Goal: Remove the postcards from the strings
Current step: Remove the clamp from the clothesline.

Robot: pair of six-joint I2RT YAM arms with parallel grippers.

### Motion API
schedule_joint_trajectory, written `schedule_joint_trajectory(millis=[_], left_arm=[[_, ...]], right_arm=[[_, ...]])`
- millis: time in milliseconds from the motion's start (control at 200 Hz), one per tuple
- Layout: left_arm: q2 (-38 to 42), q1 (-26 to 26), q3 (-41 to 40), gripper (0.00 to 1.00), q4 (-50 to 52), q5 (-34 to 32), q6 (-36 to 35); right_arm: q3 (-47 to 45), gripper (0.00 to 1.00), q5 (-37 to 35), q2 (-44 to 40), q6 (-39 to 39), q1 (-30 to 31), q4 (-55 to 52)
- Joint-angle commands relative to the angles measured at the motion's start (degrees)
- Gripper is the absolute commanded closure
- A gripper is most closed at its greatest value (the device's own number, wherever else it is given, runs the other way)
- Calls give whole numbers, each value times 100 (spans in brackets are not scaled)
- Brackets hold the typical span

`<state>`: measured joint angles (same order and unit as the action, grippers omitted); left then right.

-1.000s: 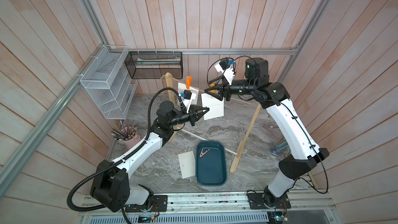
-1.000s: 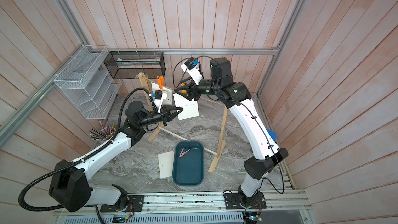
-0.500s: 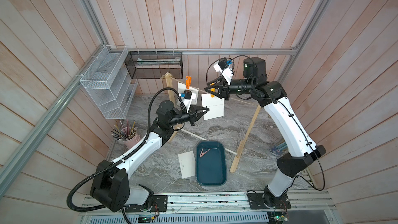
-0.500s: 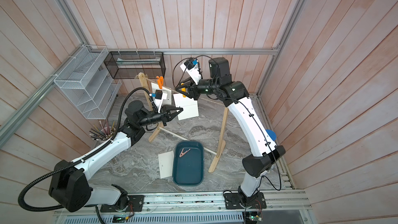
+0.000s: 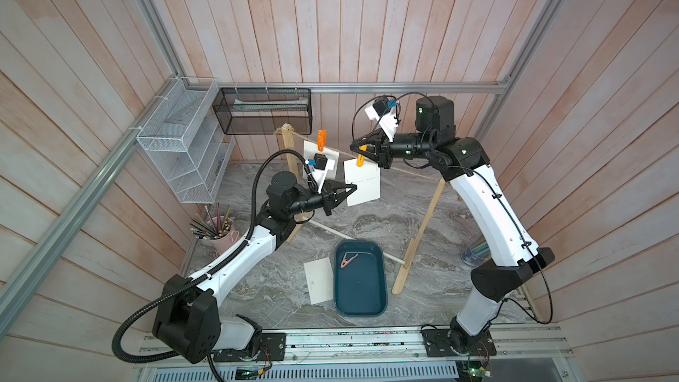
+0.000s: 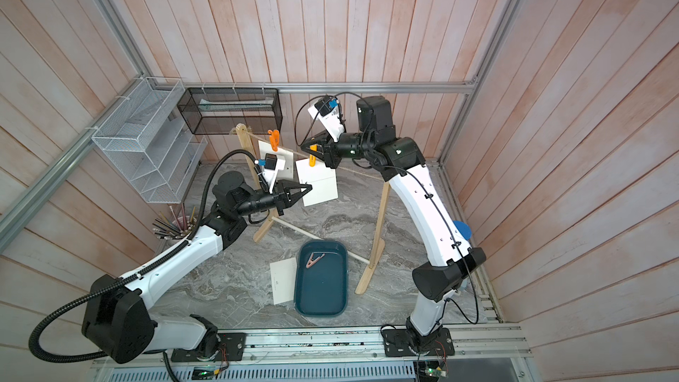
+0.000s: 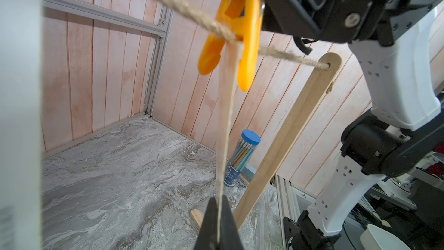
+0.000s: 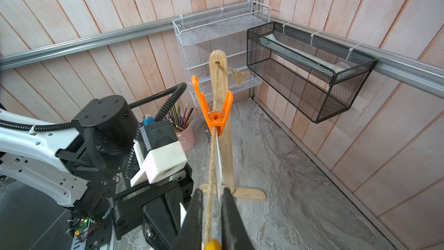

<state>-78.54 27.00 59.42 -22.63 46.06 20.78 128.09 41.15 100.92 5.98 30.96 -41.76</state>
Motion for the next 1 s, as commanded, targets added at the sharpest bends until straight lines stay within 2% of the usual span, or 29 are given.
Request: schedule_joint_trajectory(millis=[0, 325, 645, 855, 995], left_arm=[[229, -24, -103, 100, -83, -21, 86], [448, 10, -444, 100, -85, -80, 353], [823, 81, -636, 100, 323, -346, 344], [1421, 129, -863, 100, 1107, -845, 417], [1947, 130, -1031, 100, 1961, -1262, 532]], right_arm=[[129, 100, -307, -129, -147, -16, 158], [9, 100, -638, -469, -297, -16, 476], [-1027, 100, -871, -1285, -542, -19, 1558], [-1320, 100, -677, -1694, -669, 117, 1606], [-1822, 100, -1241, -2112, -534, 635, 1539]])
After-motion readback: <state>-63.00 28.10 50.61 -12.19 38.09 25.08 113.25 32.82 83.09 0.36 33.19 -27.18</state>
